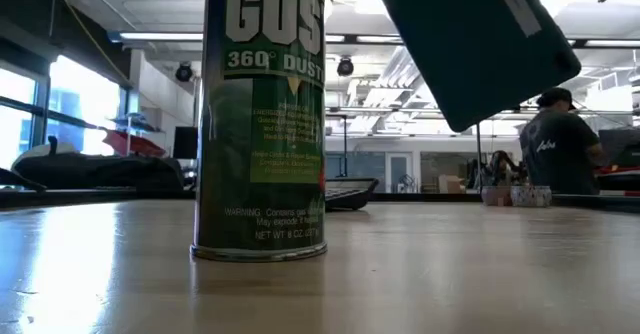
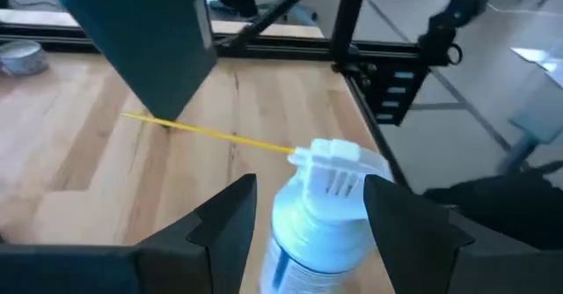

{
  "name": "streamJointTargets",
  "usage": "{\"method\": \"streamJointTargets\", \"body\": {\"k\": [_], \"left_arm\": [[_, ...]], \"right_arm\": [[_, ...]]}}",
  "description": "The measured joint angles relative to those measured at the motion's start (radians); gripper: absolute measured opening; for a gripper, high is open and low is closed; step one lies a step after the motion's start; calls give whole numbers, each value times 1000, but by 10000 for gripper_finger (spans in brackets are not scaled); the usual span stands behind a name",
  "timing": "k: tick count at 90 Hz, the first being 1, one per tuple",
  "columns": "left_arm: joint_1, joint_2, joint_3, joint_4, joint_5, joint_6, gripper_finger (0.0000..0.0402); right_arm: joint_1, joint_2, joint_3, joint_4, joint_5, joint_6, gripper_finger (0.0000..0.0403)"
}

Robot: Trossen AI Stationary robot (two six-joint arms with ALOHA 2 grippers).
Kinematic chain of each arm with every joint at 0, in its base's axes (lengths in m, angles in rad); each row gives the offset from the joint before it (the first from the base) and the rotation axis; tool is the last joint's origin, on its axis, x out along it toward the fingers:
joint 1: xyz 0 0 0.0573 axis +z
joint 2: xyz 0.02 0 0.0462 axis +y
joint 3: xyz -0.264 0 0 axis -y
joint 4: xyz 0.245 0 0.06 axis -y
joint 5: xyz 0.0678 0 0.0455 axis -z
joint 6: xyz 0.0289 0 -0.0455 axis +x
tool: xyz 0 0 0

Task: Apply microfiber cloth
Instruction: Spray the cellphone using the white spray bottle

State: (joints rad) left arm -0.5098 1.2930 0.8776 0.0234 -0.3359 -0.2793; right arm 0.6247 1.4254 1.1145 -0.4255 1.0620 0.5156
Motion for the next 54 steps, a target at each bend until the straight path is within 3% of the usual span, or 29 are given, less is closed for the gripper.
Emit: {"method": "streamJointTargets", "body": {"k": [26,54], "left_arm": [[0,0,0,-4,-60,-63,203],[0,3,0,6,-68,-82,283]], "right_arm": [[0,0,0,0,0,0,0],[0,0,0,-3,-1,0,0]]}}
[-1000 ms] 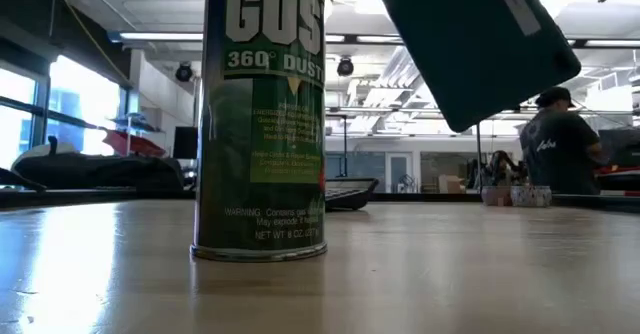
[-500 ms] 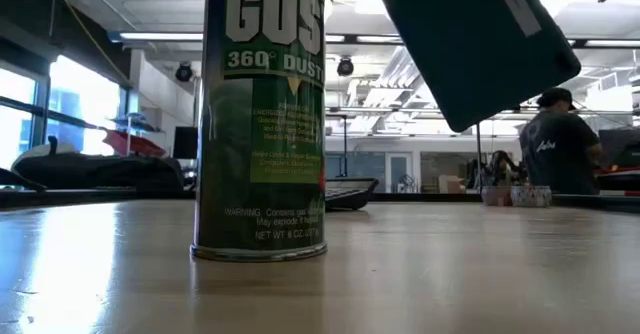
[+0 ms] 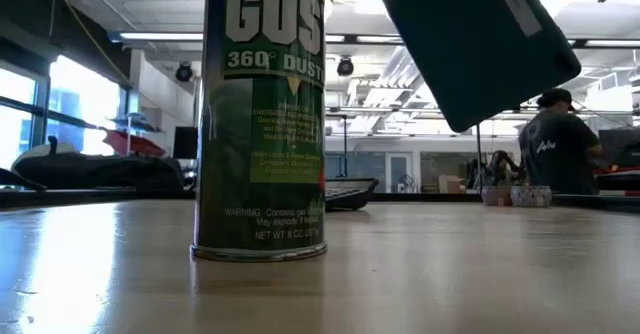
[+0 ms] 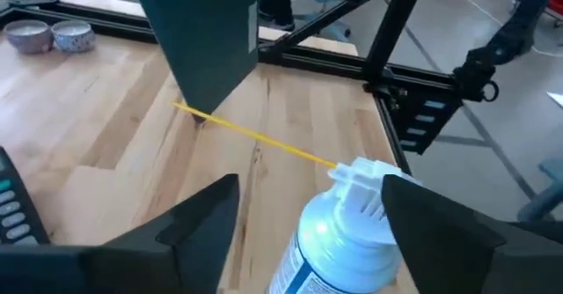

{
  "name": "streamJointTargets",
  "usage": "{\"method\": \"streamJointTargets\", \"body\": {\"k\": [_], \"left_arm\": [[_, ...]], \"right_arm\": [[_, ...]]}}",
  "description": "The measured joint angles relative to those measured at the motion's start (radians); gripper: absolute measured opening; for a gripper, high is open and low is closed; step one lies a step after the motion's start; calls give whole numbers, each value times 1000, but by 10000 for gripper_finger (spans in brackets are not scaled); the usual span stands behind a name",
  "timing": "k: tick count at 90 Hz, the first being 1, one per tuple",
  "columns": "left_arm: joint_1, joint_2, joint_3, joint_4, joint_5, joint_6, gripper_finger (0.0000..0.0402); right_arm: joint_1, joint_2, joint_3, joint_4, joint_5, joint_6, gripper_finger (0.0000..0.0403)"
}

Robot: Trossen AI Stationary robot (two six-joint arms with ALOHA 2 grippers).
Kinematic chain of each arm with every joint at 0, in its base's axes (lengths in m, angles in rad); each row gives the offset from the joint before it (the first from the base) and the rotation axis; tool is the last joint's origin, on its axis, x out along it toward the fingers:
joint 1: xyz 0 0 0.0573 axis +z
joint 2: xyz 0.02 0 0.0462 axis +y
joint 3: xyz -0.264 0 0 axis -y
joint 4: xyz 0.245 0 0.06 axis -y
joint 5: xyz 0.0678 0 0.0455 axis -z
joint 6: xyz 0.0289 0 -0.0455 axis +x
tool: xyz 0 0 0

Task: Apply microfiber cloth
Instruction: Spray the cellphone using the white spray bottle

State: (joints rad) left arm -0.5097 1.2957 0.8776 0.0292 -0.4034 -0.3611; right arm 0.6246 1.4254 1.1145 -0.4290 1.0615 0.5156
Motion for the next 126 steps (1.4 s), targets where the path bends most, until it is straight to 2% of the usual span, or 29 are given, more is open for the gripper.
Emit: {"method": "streamJointTargets", "body": {"k": [14,27,40,54,73,90,110,126], "left_arm": [[-13,0,0,34,26,56,306],[-29,18,0,47,20,49,307],[-36,91,0,69,-8,-1,306],[-42,145,0,198,47,9,306],[-67,147,0,195,42,36,306],[-96,147,0,202,5,9,305],[-138,153,0,210,-122,-2,305],[-162,213,0,261,-172,-2,305]], "right_arm": [[0,0,0,0,0,0,0],[0,0,0,-1,-4,0,0],[0,0,0,-1,-5,0,0],[0,0,0,-6,-18,0,0],[0,0,0,-15,-23,0,0],[0,0,0,-16,-23,1,0],[0,0,0,-16,-23,2,0],[0,0,0,-16,-23,3,0]]}}
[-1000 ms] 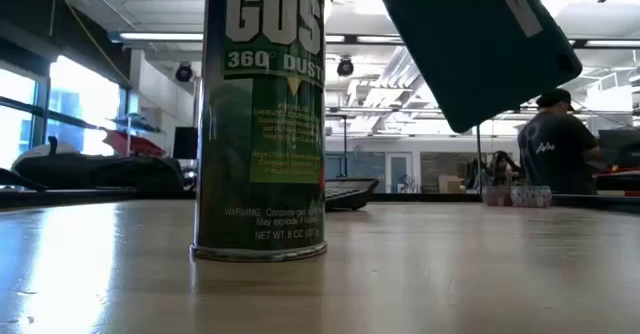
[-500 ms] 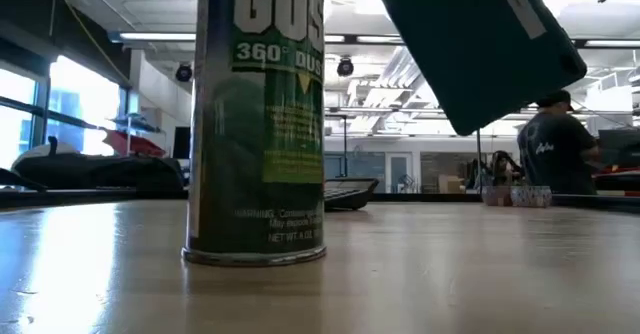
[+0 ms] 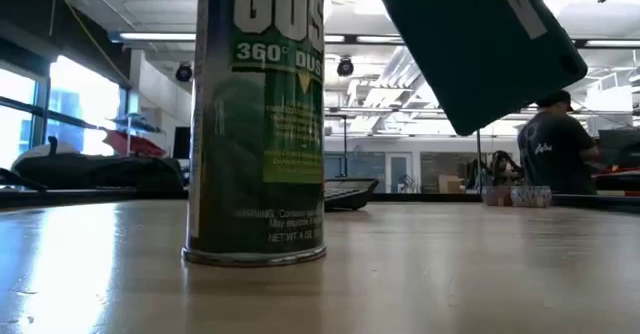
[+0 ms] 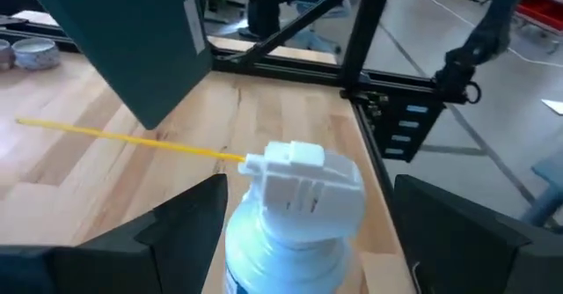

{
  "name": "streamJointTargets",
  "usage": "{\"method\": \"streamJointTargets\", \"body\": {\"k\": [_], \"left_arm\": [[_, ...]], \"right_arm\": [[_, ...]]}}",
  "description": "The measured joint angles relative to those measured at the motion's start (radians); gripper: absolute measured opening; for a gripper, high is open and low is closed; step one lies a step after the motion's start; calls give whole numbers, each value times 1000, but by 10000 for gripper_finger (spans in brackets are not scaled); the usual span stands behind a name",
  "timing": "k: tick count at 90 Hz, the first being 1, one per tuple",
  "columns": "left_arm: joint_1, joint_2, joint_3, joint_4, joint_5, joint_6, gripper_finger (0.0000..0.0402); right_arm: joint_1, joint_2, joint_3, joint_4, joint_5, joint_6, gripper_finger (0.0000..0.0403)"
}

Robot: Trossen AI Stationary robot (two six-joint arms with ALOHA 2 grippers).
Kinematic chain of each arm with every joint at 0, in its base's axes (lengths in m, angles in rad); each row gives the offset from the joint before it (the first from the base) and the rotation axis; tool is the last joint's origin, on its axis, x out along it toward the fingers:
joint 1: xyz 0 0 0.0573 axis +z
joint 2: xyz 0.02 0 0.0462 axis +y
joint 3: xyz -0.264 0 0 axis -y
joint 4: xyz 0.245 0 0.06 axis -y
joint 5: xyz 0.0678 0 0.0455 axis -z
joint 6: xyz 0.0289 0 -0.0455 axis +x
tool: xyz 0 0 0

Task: Apply microfiber cloth
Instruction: Spray the cellphone using the white spray bottle

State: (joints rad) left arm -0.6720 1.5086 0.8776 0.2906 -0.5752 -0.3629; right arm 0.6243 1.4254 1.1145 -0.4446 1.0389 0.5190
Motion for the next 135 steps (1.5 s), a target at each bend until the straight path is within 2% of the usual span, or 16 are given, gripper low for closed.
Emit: {"method": "streamJointTargets", "body": {"k": [15,33,50,67,86,101,112,135], "left_arm": [[-19,54,0,63,-42,36,305],[-19,60,0,75,-92,40,305],[-16,72,0,102,-93,87,305],[-10,133,0,209,-92,170,305],[-8,151,0,211,-115,183,305],[2,151,0,213,-116,219,305],[14,151,0,218,-77,210,305],[25,151,0,232,-72,235,305]], "right_arm": [[0,0,0,0,0,0,0],[-12,0,0,4,-7,-1,0],[-66,1,0,40,-128,-40,0],[-115,3,0,156,-200,-168,0],[-184,13,0,243,-288,-308,0],[-256,68,0,309,-386,-390,0],[-280,86,0,349,-401,-415,0],[-284,87,0,384,-401,-441,0]]}}
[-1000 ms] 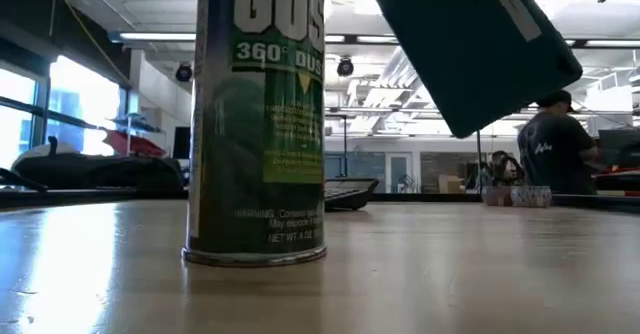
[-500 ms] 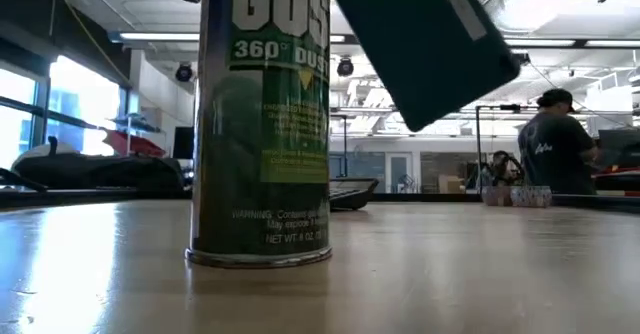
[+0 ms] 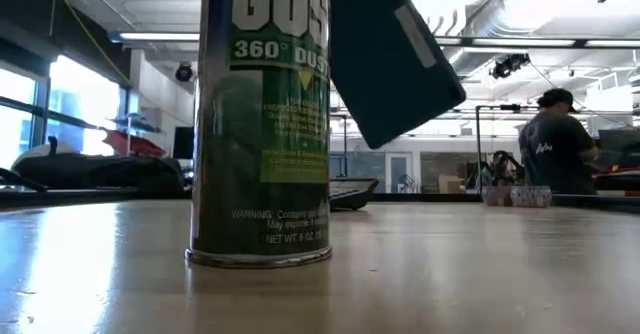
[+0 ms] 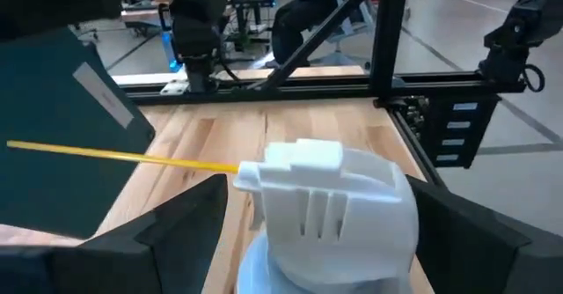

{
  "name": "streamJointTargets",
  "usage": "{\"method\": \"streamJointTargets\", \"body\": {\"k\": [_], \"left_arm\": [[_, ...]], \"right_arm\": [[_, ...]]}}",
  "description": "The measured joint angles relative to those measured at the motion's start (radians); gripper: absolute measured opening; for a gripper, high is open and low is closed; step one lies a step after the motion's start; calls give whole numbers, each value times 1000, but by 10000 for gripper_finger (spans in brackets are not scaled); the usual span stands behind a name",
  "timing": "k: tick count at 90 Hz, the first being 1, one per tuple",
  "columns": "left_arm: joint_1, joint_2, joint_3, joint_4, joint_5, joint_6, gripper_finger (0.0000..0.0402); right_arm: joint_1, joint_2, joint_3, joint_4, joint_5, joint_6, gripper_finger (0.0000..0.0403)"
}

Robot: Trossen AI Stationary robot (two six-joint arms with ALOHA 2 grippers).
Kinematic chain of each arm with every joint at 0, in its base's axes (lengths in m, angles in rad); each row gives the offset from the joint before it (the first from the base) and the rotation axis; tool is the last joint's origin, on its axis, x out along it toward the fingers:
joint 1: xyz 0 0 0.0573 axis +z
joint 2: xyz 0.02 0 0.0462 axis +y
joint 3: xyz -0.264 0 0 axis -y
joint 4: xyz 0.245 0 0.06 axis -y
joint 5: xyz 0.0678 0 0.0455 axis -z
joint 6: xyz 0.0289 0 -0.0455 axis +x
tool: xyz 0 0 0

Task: Apply microfiber cloth
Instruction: Spray the cellphone using the white spray bottle

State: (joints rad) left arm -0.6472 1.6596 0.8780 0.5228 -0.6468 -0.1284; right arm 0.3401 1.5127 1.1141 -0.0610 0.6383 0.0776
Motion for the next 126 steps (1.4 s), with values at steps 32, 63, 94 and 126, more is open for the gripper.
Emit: {"method": "streamJointTargets", "body": {"k": [32,63,94,126], "left_arm": [[-1,7,0,54,7,18,305],[7,98,0,202,3,65,305],[7,93,0,205,8,80,304],[7,93,0,196,13,62,230]], "right_arm": [[1,0,0,-1,-3,2,0],[1,0,0,-1,-3,4,0],[1,0,0,-1,-3,1,0],[1,0,0,4,-3,0,0]]}}
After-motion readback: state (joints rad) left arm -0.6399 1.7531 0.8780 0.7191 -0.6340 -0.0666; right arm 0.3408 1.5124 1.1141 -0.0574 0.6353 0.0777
